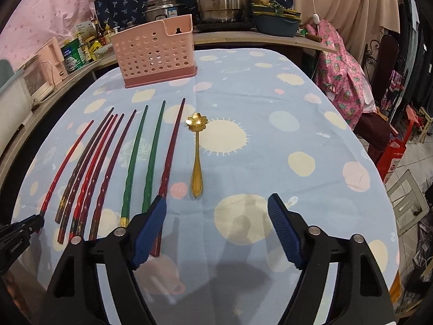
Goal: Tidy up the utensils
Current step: 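Grasp the red chopstick with the left gripper while the right gripper grasps the gold spoon, then carry the red chopstick and gold spoon up to the pink holder with both grippers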
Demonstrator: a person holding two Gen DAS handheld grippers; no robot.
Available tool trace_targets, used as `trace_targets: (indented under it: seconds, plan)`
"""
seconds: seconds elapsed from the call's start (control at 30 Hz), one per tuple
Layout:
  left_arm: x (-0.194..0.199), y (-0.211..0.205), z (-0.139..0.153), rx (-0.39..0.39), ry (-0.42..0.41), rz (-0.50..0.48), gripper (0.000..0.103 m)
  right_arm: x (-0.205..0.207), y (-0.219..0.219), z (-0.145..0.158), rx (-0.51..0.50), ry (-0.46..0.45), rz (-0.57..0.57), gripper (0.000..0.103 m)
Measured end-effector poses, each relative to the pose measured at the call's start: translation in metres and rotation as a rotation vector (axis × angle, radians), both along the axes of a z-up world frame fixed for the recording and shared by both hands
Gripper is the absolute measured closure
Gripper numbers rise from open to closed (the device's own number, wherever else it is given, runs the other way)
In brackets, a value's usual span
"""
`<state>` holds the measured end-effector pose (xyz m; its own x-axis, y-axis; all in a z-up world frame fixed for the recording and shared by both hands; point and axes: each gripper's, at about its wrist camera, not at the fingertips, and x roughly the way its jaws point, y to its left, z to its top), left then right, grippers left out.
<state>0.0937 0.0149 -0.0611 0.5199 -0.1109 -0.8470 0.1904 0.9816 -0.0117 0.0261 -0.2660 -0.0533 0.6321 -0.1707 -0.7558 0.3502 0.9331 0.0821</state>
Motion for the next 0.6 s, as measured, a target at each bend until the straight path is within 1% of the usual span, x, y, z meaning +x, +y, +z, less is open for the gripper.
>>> trace_targets:
  seconds: [0.07,0.1,0.17,0.2,0.27,0.37,0.5,0.57,0.6]
  plan:
    - [0.0,-0.001,0.0,-0.001,0.001,-0.003,0.093,0.009,-0.003,-0.004,0.024,0.001,0.008,0.047]
    - [0.0,-0.002,0.0,-0.003,0.003,-0.005,0.094,0.013,-0.003,-0.006,0.035,0.0,0.012,0.05]
    - [0.002,-0.003,-0.001,-0.007,0.009,-0.006,0.095,0.021,-0.005,-0.009,0.056,0.004,0.02,0.061]
    - [0.002,-0.004,-0.001,-0.009,0.012,-0.006,0.096,0.024,-0.006,-0.011,0.065,0.007,0.023,0.063]
    - [0.004,-0.005,-0.001,-0.01,0.016,-0.005,0.096,0.03,-0.006,-0.015,0.075,0.014,0.028,0.072]
    - [0.005,-0.004,-0.002,-0.016,0.022,-0.004,0.096,0.035,-0.008,-0.02,0.095,0.025,0.028,0.079]
    - [0.005,-0.004,-0.002,-0.012,0.02,-0.005,0.096,0.036,-0.007,-0.022,0.088,0.02,0.031,0.083]
    - [0.005,-0.004,-0.002,-0.014,0.02,-0.004,0.096,0.035,-0.007,-0.023,0.094,0.019,0.033,0.091]
    - [0.005,-0.004,-0.002,-0.016,0.021,-0.004,0.096,0.035,-0.008,-0.023,0.098,0.018,0.033,0.091]
